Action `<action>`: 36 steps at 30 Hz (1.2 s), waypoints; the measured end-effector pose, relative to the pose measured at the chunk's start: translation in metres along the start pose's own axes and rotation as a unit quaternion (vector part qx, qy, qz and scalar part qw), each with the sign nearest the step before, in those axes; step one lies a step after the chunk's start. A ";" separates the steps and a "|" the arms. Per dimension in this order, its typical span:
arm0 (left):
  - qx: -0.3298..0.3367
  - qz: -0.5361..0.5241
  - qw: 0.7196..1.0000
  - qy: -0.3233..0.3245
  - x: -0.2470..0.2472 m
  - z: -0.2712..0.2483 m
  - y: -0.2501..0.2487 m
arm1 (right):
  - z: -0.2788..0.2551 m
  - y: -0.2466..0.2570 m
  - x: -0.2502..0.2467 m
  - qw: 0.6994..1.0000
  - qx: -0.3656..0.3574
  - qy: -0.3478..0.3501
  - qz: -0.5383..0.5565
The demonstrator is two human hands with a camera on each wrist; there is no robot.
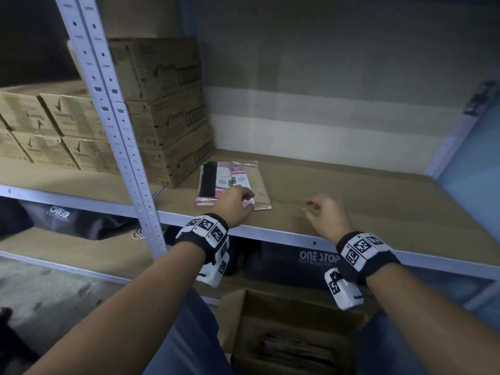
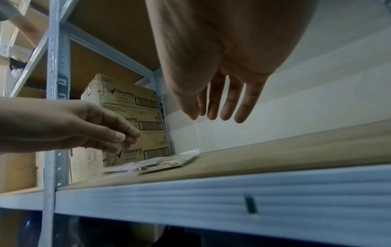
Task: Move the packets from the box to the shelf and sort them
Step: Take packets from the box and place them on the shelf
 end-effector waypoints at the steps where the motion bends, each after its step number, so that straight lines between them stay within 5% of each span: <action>1: 0.011 0.000 1.000 0.008 0.006 -0.007 -0.008 | -0.009 -0.003 -0.004 1.000 -0.012 0.002 -0.013; 10: 0.106 0.028 0.981 0.157 0.107 -0.066 -0.061 | -0.098 -0.069 -0.011 0.993 0.001 0.084 -0.088; 24: 0.034 0.147 0.897 0.416 0.276 -0.098 -0.016 | -0.130 -0.212 0.086 0.906 0.233 0.330 -0.126; 36: 0.071 0.189 0.864 0.460 0.355 -0.085 0.033 | -0.116 -0.269 0.162 0.825 0.231 0.478 -0.195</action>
Point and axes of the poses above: each hand's wrist, its own z-axis towards the middle knuckle, its own x-axis out of the palm, y = z × x, the point moved 1 cm from there along z, towards the middle knuckle, and after that the axes turned 14 degrees about z, right-handed, at the moved point
